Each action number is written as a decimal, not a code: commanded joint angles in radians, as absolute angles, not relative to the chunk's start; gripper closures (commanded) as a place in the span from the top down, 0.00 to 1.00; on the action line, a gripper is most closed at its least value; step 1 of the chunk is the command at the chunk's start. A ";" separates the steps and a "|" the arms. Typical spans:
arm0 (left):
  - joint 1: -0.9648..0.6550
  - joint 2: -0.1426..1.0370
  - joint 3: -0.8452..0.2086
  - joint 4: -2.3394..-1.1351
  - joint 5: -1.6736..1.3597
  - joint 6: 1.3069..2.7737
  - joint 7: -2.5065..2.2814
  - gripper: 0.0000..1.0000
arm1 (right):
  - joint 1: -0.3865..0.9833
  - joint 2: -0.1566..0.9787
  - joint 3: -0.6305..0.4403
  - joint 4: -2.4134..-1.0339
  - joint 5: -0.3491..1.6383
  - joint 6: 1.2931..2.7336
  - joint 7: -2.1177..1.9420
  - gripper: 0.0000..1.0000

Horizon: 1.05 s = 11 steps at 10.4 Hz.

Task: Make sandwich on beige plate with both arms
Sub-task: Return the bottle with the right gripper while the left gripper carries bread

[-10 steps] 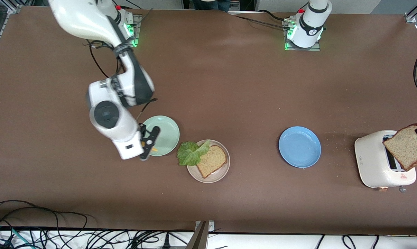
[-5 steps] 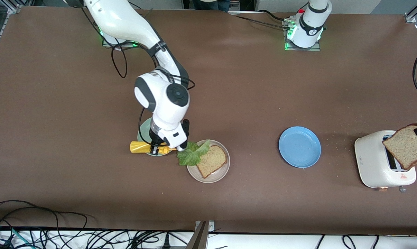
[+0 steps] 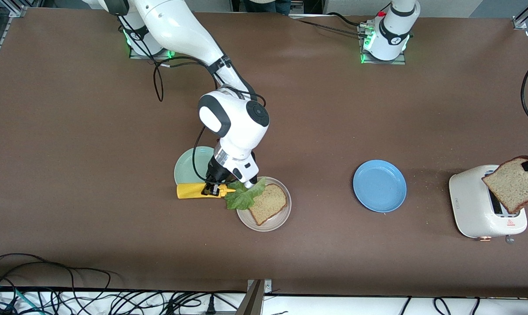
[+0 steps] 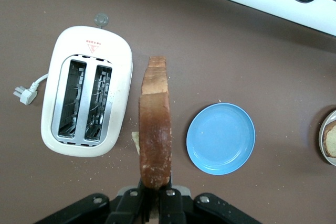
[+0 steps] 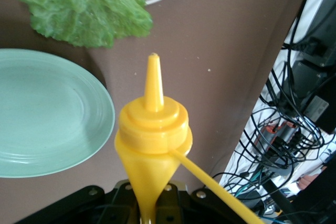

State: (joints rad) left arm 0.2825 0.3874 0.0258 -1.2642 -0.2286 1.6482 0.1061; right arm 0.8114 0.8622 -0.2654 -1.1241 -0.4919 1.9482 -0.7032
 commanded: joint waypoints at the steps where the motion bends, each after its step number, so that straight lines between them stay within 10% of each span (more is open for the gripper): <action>1: 0.275 0.374 0.028 -1.278 -0.261 1.641 0.089 0.00 | 0.752 0.740 -0.267 -1.211 -0.326 1.921 -0.719 0.00; 11: 0.037 0.451 -0.152 -1.259 -0.339 1.736 -0.579 0.00 | 0.375 0.451 -0.255 -1.635 0.617 1.921 -1.478 0.00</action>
State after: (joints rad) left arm 0.0852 0.4286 -0.1591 -1.2666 -0.3045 1.6860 -0.4960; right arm 0.4224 0.5209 -0.2765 -1.5438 0.5255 1.9165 -1.3578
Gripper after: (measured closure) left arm 0.916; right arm 0.916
